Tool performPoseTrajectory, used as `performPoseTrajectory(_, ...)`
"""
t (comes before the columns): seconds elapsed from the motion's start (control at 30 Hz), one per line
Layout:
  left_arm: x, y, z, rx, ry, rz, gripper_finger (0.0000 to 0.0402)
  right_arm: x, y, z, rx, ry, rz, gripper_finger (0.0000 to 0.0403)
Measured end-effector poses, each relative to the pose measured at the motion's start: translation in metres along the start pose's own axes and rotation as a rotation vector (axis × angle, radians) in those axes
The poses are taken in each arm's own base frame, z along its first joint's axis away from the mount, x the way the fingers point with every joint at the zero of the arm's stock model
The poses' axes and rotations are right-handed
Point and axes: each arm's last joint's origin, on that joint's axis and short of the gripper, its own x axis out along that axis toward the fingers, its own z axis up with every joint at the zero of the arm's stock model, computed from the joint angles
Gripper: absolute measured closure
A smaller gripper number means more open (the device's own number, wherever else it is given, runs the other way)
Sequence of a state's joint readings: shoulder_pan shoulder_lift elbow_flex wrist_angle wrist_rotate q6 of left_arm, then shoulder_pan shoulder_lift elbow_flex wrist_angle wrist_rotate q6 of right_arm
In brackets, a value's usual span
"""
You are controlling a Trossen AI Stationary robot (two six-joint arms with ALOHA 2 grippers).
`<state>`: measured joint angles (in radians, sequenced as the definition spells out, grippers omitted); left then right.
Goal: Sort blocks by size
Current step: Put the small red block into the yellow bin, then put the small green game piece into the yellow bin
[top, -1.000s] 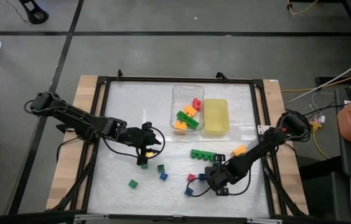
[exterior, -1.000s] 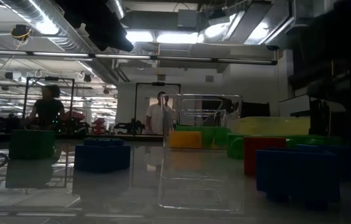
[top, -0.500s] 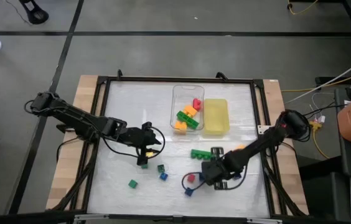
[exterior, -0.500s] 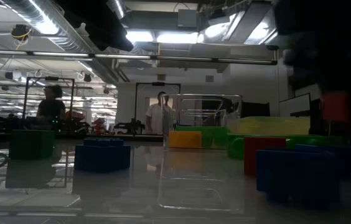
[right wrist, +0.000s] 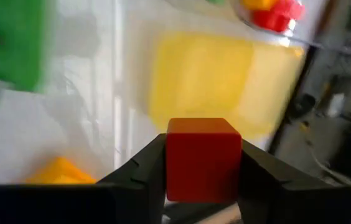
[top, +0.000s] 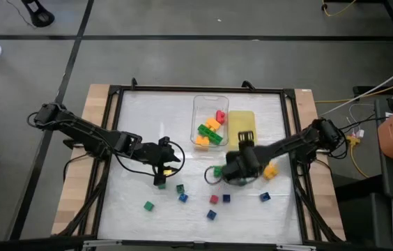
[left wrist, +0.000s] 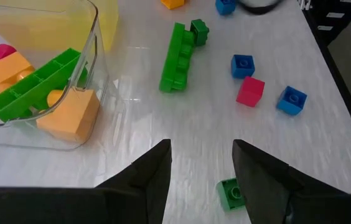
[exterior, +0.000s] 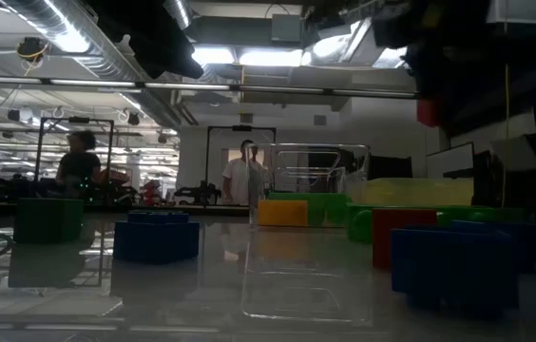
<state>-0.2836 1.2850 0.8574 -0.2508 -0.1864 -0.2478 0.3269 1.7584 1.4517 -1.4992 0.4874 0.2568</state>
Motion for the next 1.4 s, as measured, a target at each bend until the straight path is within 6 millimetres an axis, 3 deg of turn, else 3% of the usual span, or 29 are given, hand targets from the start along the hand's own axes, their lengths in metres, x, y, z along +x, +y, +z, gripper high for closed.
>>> performPoseTrajectory(0.2, 0.000, 0.000, 0.000, 0.000, 0.000, 0.000, 0.0245, 0.019, -0.033, 0.006, -0.013, 0.053, 0.020, 0.0249)
performPoseTrajectory(0.53, 0.000, 0.000, 0.000, 0.000, 0.001, 0.000, 0.0245, 0.050, -0.083, 0.003, 0.165, 0.150, 0.134, 0.0202)
performPoseTrajectory(0.73, 0.000, 0.000, 0.000, 0.007, 0.001, 0.000, 0.0245, 0.062, -0.103, 0.000, 0.256, 0.179, 0.196, 0.0173)
performPoseTrajectory(0.87, 0.000, 0.000, 0.000, 0.020, 0.001, 0.000, 0.0245, 0.061, -0.104, -0.007, 0.251, 0.222, 0.263, 0.0171)
performPoseTrajectory(0.97, 0.000, 0.000, 0.000, 0.016, 0.002, 0.000, 0.0245, 0.050, -0.096, -0.015, 0.240, 0.154, 0.281, 0.0171)
performPoseTrajectory(1.1, 0.000, 0.000, 0.000, 0.025, 0.005, 0.001, 0.0245, 0.033, -0.070, -0.030, 0.254, 0.054, 0.342, 0.0171)
performPoseTrajectory(1.23, 0.000, 0.000, 0.000, 0.050, 0.004, 0.001, 0.0245, 0.024, -0.033, -0.041, 0.305, -0.049, 0.444, 0.0171)
performPoseTrajectory(1.4, 0.000, 0.000, 0.000, 0.049, 0.002, 0.000, 0.0245, 0.030, 0.025, -0.047, 0.164, -0.144, 0.501, 0.0171)
